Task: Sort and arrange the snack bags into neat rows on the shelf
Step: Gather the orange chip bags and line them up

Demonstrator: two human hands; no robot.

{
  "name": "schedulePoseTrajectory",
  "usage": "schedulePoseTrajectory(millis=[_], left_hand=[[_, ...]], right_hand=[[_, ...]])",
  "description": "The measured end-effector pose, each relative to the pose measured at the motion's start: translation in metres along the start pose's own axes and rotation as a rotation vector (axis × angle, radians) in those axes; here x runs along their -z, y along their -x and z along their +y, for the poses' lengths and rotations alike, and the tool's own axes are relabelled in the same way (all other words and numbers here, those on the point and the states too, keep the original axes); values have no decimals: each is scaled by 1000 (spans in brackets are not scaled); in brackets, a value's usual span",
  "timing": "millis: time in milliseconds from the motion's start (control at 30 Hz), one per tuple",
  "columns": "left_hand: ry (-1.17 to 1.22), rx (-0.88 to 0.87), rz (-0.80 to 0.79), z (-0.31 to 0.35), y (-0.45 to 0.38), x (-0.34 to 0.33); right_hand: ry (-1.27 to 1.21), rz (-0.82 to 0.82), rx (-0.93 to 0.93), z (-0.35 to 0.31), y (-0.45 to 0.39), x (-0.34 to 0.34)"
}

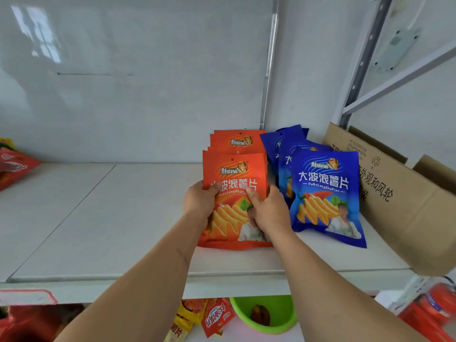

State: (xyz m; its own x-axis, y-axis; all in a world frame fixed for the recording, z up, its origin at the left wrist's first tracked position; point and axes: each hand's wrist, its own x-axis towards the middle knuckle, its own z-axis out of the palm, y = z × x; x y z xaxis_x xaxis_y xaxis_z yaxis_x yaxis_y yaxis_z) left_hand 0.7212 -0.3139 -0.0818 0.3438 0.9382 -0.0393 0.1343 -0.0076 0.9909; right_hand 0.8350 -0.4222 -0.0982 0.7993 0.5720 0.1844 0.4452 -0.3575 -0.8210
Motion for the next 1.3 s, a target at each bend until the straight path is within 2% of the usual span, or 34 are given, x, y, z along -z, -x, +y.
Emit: schedulePoseTrajectory(millis=[300,467,633,700,800,867,933,1000,1100,1300], left_hand=[[-49,-17,2,4,-7,-3],[-180,-82,94,8,2,7],[-279,-95,193,12,22,19],[-409,-140,243,11,32,28],[-818,-299,317,6,50,51],[-1101,-455,342,-2,61,73],[-1315,-583,342,-9,66,97],[-1461,-667,317,-14,68,121],[-1520,-759,326,-18,74,157],[-1591,-766,364,-26,81,246]], right_hand=[[45,33,3,-1,-10,-4],[222,70,28,-4,-2,4],[356,192,167,-16,14,11],[430,225,275,-22,23,12],[547,226,616,-32,34,8],[622,168,838,-38,41,0],[673,78,971,-47,50,-12],[704,8,1033,-58,61,-27],[732,-73,1064,-79,79,-50],[722,-152,1115,-134,122,-113]])
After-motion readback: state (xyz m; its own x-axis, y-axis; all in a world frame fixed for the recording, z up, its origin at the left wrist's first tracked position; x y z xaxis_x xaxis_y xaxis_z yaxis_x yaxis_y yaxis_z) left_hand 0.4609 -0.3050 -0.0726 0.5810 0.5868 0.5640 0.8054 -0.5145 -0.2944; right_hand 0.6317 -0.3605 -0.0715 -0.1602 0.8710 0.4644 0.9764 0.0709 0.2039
